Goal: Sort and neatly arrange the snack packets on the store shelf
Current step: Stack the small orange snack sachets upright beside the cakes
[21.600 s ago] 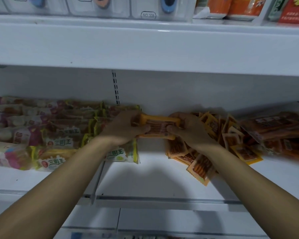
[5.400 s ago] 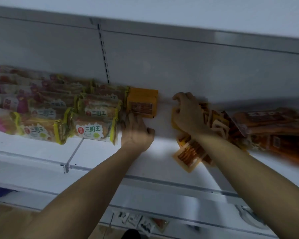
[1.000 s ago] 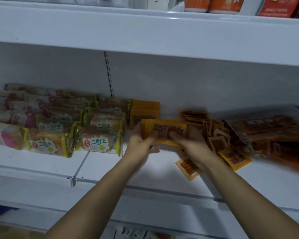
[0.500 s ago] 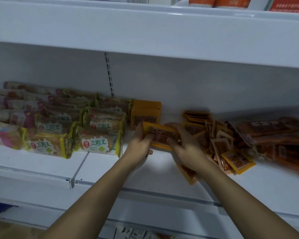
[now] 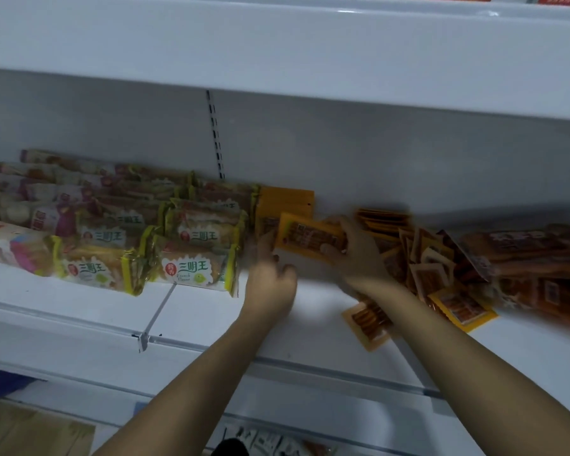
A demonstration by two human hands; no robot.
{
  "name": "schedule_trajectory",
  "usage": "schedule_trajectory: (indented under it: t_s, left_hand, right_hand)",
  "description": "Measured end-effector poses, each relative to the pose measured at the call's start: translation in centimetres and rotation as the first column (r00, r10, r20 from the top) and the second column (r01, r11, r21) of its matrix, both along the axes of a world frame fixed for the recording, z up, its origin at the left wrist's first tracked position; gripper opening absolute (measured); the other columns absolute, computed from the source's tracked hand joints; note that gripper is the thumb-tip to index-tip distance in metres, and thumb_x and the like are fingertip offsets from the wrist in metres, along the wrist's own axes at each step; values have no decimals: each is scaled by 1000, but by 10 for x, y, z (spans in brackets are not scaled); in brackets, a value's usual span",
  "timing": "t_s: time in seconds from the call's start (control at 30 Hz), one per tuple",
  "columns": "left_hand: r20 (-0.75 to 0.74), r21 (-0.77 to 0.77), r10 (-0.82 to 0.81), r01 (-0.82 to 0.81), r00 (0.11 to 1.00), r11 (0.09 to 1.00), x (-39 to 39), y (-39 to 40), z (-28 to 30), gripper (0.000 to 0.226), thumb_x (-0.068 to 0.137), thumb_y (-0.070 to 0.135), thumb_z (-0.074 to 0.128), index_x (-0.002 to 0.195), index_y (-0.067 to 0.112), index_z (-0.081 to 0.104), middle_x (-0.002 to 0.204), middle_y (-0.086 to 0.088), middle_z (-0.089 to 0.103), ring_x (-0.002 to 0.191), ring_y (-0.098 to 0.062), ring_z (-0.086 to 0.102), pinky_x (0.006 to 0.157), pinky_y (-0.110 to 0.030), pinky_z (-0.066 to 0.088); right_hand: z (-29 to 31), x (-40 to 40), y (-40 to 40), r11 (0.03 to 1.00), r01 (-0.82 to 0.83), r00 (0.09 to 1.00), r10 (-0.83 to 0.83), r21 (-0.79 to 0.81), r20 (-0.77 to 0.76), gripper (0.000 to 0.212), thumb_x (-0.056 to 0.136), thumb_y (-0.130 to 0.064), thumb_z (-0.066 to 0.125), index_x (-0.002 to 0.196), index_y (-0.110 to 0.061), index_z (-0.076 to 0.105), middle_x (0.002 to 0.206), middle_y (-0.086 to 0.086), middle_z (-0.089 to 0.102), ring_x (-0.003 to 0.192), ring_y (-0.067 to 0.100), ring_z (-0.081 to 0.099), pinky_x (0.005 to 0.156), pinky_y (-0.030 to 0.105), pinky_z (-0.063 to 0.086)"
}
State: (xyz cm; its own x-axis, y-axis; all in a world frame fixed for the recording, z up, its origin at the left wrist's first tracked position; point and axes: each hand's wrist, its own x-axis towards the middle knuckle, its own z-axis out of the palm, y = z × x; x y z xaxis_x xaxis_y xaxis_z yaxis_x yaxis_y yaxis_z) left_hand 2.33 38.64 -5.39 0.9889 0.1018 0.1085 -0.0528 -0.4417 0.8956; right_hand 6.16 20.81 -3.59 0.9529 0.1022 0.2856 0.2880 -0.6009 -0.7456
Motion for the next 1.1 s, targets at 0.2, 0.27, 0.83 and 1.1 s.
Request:
schedule_trajectory:
  t_s: [0.2, 0.27, 0.83, 1.1]
  left_hand:
    - [123, 602, -127, 28, 984, 798, 2, -2, -16, 35, 81, 26, 53, 112, 15, 64, 118, -9, 59, 106, -32, 57, 81, -40, 50]
    - [139, 647, -69, -38, 988, 761, 9, -3, -20, 35, 80, 30, 49, 108, 15, 63, 118, -8, 58, 109, -32, 55, 82, -43, 46]
    - [154, 707, 36, -136, 987, 694, 23, -6, -36, 48, 77, 36, 39, 109, 11, 64, 109, -14, 58, 92, -37, 58, 76, -41, 43]
    - [157, 645, 38, -132, 987, 753, 19, -8, -33, 42, 76, 33, 48, 109, 10, 57, 114, -14, 53, 97, -39, 55, 83, -46, 44]
  right_hand:
    - [-10, 33, 20, 995, -38, 999, 37, -93, -17, 40, 91, -11, 73, 128, -19, 60, 116, -1, 69, 102, 15, 63, 78, 18, 40]
    - [-11, 39, 27, 991, -27, 1000, 25, -134, -16, 43, 90, -11, 74, 130, -19, 61, 120, 1, 69, 99, 13, 60, 79, 19, 36]
    - [-7, 54, 50, 954, 19, 999, -27, -300, -24, 58, 91, -31, 72, 143, -17, 52, 140, 8, 44, 124, 31, 53, 105, 42, 46]
    - [-7, 52, 46, 934, 14, 1000, -18, -356, -9, 61, 92, -32, 71, 146, -18, 48, 142, 10, 44, 128, 33, 49, 106, 45, 45]
